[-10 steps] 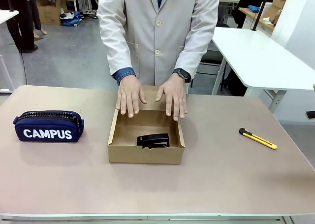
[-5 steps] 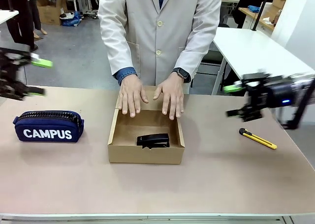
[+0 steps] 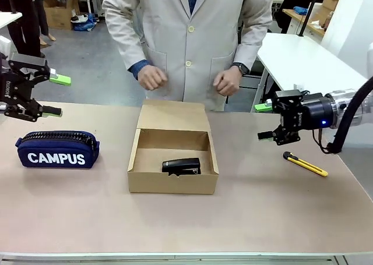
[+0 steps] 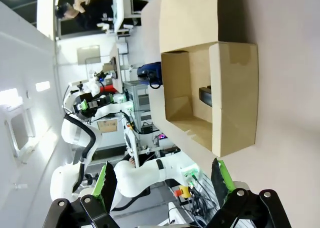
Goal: Pack the item into the box.
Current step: Close the Mailer Box.
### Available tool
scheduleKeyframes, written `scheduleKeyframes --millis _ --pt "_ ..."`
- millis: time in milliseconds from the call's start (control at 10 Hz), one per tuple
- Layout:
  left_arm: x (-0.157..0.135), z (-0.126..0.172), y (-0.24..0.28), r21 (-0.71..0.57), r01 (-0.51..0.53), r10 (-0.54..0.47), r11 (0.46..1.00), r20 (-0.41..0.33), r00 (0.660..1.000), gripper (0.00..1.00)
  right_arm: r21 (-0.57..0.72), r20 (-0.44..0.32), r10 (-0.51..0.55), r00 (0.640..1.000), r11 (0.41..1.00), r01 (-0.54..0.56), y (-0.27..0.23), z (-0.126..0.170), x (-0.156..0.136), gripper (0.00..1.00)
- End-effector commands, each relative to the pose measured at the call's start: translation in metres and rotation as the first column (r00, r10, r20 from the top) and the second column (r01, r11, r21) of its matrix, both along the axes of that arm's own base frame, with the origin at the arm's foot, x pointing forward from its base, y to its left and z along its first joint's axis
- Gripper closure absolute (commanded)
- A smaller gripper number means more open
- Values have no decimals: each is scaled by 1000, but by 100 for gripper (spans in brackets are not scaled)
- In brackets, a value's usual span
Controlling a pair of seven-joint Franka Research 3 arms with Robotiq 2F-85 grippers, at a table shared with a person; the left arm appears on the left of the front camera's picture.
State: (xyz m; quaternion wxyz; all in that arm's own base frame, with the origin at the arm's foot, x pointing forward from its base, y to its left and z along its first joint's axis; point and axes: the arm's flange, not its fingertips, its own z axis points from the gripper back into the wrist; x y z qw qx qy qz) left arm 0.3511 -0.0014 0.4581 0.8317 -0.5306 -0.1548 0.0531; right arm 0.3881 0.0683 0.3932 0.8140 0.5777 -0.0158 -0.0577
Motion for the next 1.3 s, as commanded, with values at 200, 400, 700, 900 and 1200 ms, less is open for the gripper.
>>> scheduleKeyframes --millis 200,400,700,900,1200 --pt "75 -45 -76 33 162 -165 986 246 955 0 -12 -5 -41 999 999 41 31 -3 75 0" --pt "128 -63 -102 46 185 -190 982 261 946 0 -16 -47 7 999 1000 -8 54 -7 117 0" --pt "168 -82 -98 94 14 -2 995 -130 992 0 -108 -87 -74 993 992 65 83 -37 167 0" --pt "148 -86 -110 48 176 -182 983 165 969 0 -44 -29 -5 1000 999 3 69 -22 135 0" --pt "207 -129 -106 8 51 -50 999 -11 999 0 -43 -120 -79 990 996 74 70 -56 203 0"
